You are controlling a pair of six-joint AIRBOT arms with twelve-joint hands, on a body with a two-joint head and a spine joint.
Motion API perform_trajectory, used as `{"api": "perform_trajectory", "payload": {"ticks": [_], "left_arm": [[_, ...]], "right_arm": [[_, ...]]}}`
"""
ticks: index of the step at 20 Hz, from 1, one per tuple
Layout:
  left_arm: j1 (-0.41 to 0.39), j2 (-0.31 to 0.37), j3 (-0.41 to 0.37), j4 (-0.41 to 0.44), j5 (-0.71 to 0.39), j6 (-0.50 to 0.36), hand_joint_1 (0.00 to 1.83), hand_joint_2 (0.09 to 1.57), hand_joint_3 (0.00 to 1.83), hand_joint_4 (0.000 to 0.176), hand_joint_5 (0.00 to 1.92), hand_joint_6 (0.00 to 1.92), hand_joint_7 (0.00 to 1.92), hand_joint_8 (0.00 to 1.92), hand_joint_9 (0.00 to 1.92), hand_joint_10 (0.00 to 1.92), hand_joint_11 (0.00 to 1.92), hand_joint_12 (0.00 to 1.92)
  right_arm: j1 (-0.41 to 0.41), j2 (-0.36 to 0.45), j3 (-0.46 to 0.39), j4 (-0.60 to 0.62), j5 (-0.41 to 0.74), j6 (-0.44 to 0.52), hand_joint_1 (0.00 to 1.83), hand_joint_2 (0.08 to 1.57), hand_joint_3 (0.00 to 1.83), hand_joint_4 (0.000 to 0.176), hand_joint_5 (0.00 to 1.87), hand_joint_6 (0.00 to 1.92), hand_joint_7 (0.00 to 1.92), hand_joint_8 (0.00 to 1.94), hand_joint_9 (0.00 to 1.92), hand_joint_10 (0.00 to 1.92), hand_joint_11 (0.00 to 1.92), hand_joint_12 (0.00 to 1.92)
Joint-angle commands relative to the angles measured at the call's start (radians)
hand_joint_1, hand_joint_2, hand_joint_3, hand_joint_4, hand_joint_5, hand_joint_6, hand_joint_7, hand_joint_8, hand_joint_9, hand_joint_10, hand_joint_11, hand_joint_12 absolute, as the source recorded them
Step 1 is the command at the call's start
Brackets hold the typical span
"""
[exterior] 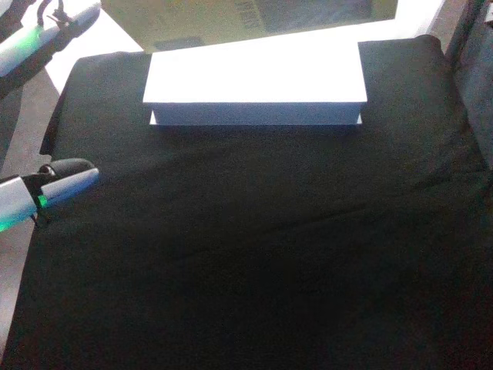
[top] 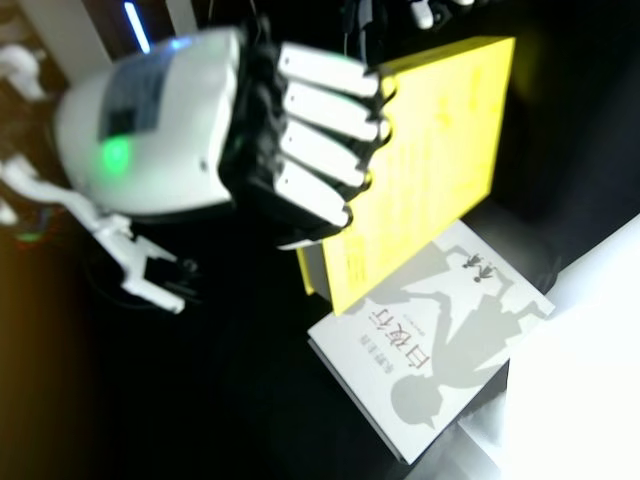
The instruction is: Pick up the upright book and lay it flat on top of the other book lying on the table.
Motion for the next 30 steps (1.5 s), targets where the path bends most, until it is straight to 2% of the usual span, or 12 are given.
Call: {"api": "perform_trajectory", "payload": {"ticks": [1,3,6,7,8,10,13,15,16,19,24,30], "left_arm": [[-0.004,0.0,-0.001,0.016,-0.13,0.004,0.62,1.05,0.01,0.14,0.14,0.05,0.05,0.02,0.0,0.0,0.0,0.0],[-0.002,0.0,-0.002,0.016,-0.136,0.004,0.68,1.05,0.01,0.113,0.15,0.05,0.05,0.01,0.0,0.0,0.0,0.0],[0.0,0.0,-0.002,0.016,-0.142,0.003,0.72,1.05,0.01,0.077,0.17,0.05,0.03,0.0,0.0,0.0,0.0,0.0],[0.0,0.0,-0.002,0.016,-0.145,0.003,0.72,1.06,0.01,0.076,0.17,0.06,0.03,0.0,0.0,0.0,0.0,0.0],[0.0,-0.001,-0.002,0.015,-0.146,0.003,0.73,1.06,0.01,0.081,0.17,0.05,0.03,0.0,0.0,0.0,0.0,0.0],[0.003,-0.001,-0.002,0.012,-0.147,0.003,0.72,1.07,0.01,0.086,0.17,0.05,0.04,0.01,0.0,0.0,0.0,0.0],[0.014,0.0,-0.005,0.005,-0.158,0.002,0.67,1.08,0.01,0.081,0.17,0.04,0.06,0.01,0.0,0.0,0.0,0.0],[0.02,0.0,-0.006,0.0,-0.163,0.001,0.61,1.08,0.01,0.092,0.17,0.04,0.07,0.02,0.0,0.0,0.0,0.0],[0.024,0.0,-0.006,-0.002,-0.166,0.001,0.62,1.09,0.01,0.083,0.16,0.04,0.07,0.02,0.0,0.0,0.0,0.0],[0.034,0.001,-0.008,-0.011,-0.178,0.0,0.62,1.08,0.01,0.105,0.16,0.03,0.05,0.01,0.0,0.0,0.0,0.0],[0.041,0.001,-0.01,-0.021,-0.188,-0.001,0.65,1.1,0.01,0.117,0.17,0.03,0.06,0.0,0.0,0.0,0.0,0.0],[0.045,0.0,-0.01,-0.024,-0.189,-0.001,0.65,1.12,0.01,0.104,0.17,0.03,0.06,0.0,0.0,0.0,0.0,0.0]], "right_arm": [[0.016,0.006,0.004,0.031,0.085,0.0,1.32,1.26,0.0,0.0,0.63,1.16,0.73,1.57,0.85,1.68,0.97,1.92],[0.016,0.006,0.011,0.03,0.081,0.0,1.33,1.28,0.0,0.0,0.53,1.37,0.74,1.48,0.68,1.7,0.8,1.92],[0.016,0.006,0.015,0.029,0.076,0.0,1.33,1.28,0.0,0.0,0.51,1.45,0.73,1.44,0.73,1.65,0.82,1.89],[0.016,0.006,0.015,0.028,0.07,0.0,1.35,1.25,0.0,0.0,0.56,1.33,0.76,1.4,0.86,1.56,0.96,1.82],[0.016,0.006,0.016,0.027,0.064,0.0,1.22,1.28,0.0,0.0,0.58,1.33,0.78,1.6,1.06,1.73,1.08,1.9],[0.005,0.006,0.015,0.01,0.042,-0.013,1.35,1.22,0.0,0.0,0.64,1.2,0.84,1.29,0.89,1.55,0.97,1.8],[-0.06,0.011,-0.001,0.008,0.029,-0.032,1.35,1.24,0.0,0.0,0.63,1.19,0.79,1.38,0.74,1.66,0.86,1.88],[-0.102,0.008,-0.004,0.008,0.029,-0.032,1.36,1.21,0.0,0.0,0.63,1.25,0.87,1.24,0.8,1.54,0.78,1.82],[-0.121,0.009,-0.007,0.007,0.029,-0.032,1.36,1.21,0.0,0.0,0.65,1.26,0.88,1.24,0.79,1.51,0.73,1.79],[-0.16,0.014,-0.02,0.001,0.029,-0.032,1.34,1.24,0.0,0.0,0.61,1.28,0.8,1.4,0.73,1.6,0.71,1.8],[-0.186,0.004,-0.012,-0.005,0.017,-0.032,1.35,1.23,0.0,0.0,0.58,1.35,0.82,1.29,0.79,1.53,0.71,1.81],[-0.185,-0.006,0.006,0.016,0.016,-0.032,1.35,1.24,0.0,0.0,0.62,1.27,0.79,1.38,0.75,1.61,0.75,1.86]]}}
